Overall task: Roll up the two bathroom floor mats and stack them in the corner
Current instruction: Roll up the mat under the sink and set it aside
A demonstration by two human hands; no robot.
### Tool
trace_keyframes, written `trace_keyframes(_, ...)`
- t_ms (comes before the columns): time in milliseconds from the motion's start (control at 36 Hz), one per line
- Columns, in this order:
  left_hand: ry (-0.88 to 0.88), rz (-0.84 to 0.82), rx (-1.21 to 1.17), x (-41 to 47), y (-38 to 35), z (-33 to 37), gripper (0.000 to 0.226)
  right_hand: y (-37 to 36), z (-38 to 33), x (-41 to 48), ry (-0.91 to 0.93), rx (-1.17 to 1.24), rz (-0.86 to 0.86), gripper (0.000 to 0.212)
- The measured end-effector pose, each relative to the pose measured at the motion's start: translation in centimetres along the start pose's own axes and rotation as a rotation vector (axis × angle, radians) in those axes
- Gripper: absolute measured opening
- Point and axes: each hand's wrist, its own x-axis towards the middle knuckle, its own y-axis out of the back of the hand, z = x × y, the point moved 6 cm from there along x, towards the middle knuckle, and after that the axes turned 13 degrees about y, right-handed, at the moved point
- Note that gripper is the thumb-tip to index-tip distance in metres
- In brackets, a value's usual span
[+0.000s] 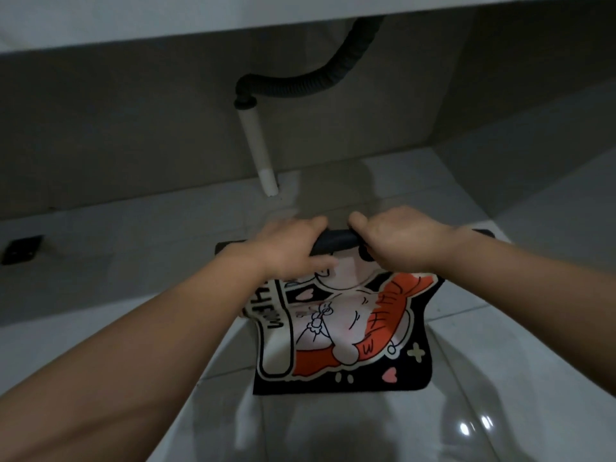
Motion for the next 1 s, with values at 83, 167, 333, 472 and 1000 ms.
trace_keyframes(83, 0.036, -0.153, -0.124, 0.2, -0.5, -0.1, 0.038, 0.2, -0.9, -0.2, 0.100, -0.147, -0.016, 0.033)
trace_keyframes(167, 0.067, -0.229, -0.206, 0.1, -0.2, -0.3, 0.044, 0.4, -2.1, -0.8, 0.229, -0.280, 0.139, 0.045)
trace_keyframes(333, 0.063, -0.172, -0.115, -0.1, -0.7, -0.2, 0.019, -0.1, -2.0, -0.6, 0.283, -0.199, 0.193, 0.048)
trace_keyframes(472, -0.038, 0.056, 0.061, -0.4, -0.3, 0.6, 0.016, 0.2, 0.0, -0.1, 0.069, 0.155, 0.038, 0.048)
trace_keyframes(1000, 0.143, -0.188, -0.210, 0.5, -1.7, -1.3, 0.042, 0.8, -2.0, 0.6, 0.175, -0.246, 0.195, 0.024)
